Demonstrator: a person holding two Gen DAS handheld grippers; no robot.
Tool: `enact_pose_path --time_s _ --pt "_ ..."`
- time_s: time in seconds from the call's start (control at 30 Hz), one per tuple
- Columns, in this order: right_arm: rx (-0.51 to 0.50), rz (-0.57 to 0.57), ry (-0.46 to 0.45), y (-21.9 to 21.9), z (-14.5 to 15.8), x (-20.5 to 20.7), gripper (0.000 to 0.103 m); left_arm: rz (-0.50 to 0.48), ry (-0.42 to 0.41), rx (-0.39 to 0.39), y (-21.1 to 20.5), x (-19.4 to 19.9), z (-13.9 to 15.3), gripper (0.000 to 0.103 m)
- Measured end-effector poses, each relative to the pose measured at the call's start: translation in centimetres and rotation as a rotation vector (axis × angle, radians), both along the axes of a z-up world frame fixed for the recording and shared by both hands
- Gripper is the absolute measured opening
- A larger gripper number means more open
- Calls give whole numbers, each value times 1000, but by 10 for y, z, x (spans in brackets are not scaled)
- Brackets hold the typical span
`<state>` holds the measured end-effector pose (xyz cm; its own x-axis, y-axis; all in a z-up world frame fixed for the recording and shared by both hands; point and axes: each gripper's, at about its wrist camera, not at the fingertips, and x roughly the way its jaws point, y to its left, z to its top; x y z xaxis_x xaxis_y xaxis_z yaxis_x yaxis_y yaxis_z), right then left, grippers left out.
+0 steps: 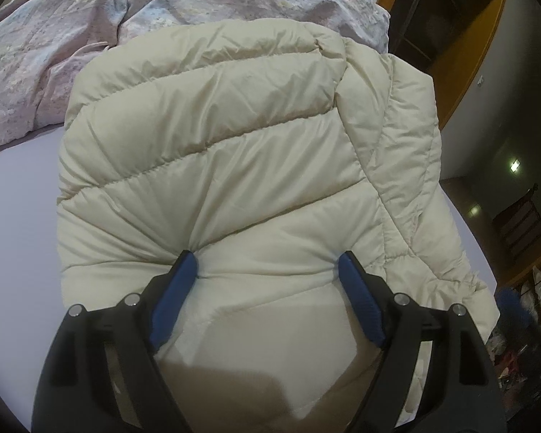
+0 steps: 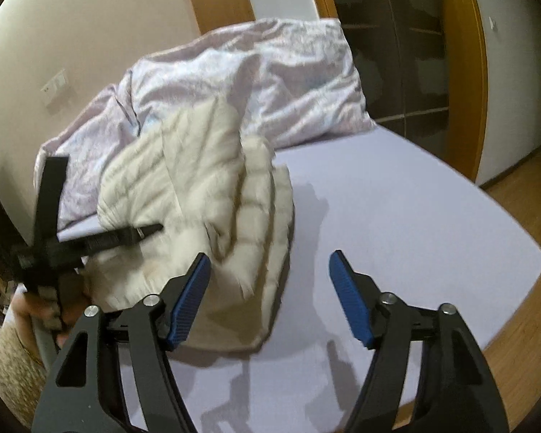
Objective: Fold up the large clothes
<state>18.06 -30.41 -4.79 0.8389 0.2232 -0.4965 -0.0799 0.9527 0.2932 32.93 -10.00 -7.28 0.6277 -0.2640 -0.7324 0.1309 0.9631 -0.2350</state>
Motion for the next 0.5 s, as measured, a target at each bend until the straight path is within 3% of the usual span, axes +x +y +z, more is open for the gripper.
enact_pose_path --time_s 0.17,0.33,0.5 --pt "12 82 -37 17 21 23 43 -1 -5 11 2 -1 3 80" --pt "-2 134 -59 42 36 55 38 -2 -6 21 0 -3 3 80" --pt "6 157 -4 58 31 100 33 -2 -7 21 0 -4 2 80"
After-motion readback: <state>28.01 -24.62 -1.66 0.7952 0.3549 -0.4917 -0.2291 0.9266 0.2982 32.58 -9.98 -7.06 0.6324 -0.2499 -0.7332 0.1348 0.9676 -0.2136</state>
